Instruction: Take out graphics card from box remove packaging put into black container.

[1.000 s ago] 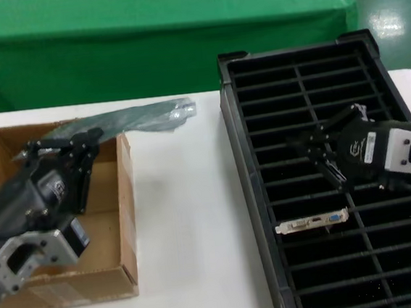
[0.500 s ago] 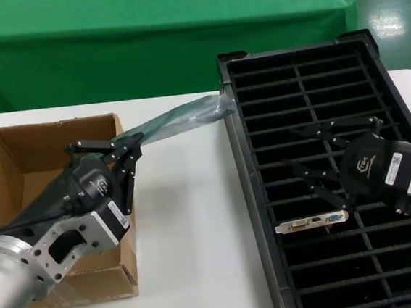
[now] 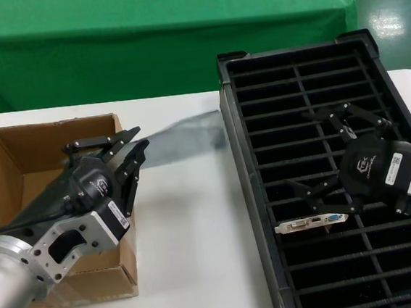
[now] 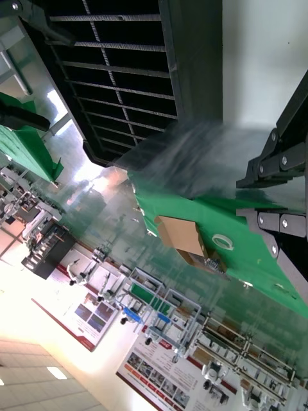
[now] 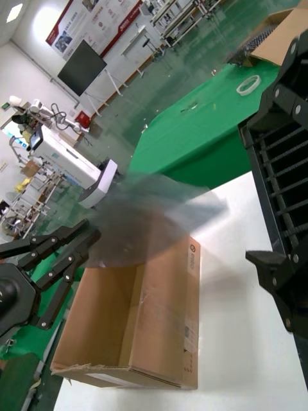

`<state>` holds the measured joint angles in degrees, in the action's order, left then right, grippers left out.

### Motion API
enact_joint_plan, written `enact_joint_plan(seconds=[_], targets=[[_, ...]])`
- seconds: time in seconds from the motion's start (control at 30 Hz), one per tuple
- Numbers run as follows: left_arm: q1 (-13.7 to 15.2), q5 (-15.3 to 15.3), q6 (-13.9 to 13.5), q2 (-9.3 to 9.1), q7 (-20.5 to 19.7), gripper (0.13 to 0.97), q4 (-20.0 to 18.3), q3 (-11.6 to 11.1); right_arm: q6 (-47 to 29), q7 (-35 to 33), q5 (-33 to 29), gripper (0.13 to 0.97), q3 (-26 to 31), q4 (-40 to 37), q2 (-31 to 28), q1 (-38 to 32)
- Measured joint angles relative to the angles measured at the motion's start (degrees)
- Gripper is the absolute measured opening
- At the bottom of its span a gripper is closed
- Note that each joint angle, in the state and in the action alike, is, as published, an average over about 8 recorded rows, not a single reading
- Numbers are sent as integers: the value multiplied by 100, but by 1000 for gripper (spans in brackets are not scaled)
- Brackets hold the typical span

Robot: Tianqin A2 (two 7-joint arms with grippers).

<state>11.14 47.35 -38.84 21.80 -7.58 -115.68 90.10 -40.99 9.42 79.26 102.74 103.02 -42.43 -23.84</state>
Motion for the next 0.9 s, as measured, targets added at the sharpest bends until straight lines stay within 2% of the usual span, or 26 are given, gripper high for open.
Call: enact_joint_plan(seconds=[0.13, 0.17, 0.27, 0.43, 0.57, 0.73, 0.83, 0.9], targets=[[-21, 104, 73, -9, 13, 215, 45, 3, 77, -17, 45, 614, -21, -21, 47, 45], [-30, 148, 103, -12, 19, 226, 64, 4, 109, -24, 64, 614, -29, -30, 67, 64], [-63, 313, 216, -26, 42, 248, 135, 9, 229, -52, 133, 682, -63, -63, 142, 134], [-130, 651, 452, -54, 89, 343, 281, 19, 476, -110, 278, 797, -130, -132, 295, 279], [-189, 945, 658, -78, 129, 401, 407, 27, 693, -160, 404, 840, -188, -193, 428, 404], [-264, 1319, 919, -109, 180, 534, 568, 37, 970, -223, 565, 913, -262, -269, 597, 564], [-308, 1543, 1072, -127, 210, 615, 665, 44, 1132, -260, 659, 926, -306, -313, 698, 660], [-338, 1691, 1176, -140, 230, 638, 728, 48, 1241, -285, 723, 938, -336, -344, 765, 723]])
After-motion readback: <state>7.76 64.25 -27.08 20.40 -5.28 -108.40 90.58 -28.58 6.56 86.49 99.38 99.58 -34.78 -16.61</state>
